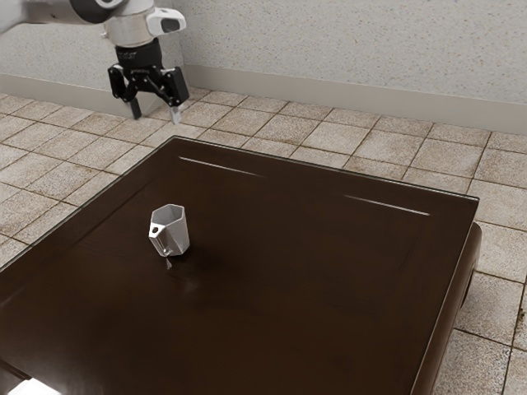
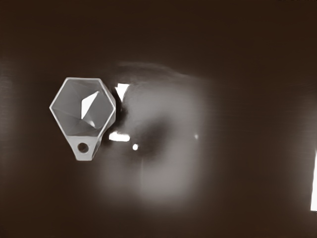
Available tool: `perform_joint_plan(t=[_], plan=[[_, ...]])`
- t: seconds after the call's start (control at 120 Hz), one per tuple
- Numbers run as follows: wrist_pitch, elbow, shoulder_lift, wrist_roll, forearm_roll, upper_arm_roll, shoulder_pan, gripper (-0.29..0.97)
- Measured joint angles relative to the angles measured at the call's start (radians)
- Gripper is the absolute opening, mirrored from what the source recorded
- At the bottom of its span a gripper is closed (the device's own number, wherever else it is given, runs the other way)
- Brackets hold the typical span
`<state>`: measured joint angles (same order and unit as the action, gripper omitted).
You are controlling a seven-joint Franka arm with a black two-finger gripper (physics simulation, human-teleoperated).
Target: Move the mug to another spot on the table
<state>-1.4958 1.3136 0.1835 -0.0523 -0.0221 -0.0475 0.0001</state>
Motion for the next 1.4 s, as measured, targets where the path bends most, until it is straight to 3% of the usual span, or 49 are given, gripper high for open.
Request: perform_joint_plan(t=[0.15,0.267,0.342,0.467,0.8,1.092,1.242,1.4], plan=[[0.009,0.013,-0.015,-0.008,-0.001,0.0,-0.001,0.68],[-0.009,0.149,-0.085,-0.014,-0.001,0.007,-0.004,0.68],[-0.087,0.373,-0.185,-0.017,-0.001,0.019,-0.002,0.68],[-0.235,0.607,-0.238,-0.023,0.002,0.023,-0.011,0.68],[-0.609,0.909,-0.285,0.072,0.031,-0.056,-0.001,0.68],[-0.882,0.984,-0.194,0.248,-0.008,-0.097,-0.019,0.68],[-0.967,0.978,-0.14,0.309,-0.057,-0.13,-0.038,0.68],[-1.018,0.95,-0.088,0.36,-0.085,-0.151,0.001,0.68]])
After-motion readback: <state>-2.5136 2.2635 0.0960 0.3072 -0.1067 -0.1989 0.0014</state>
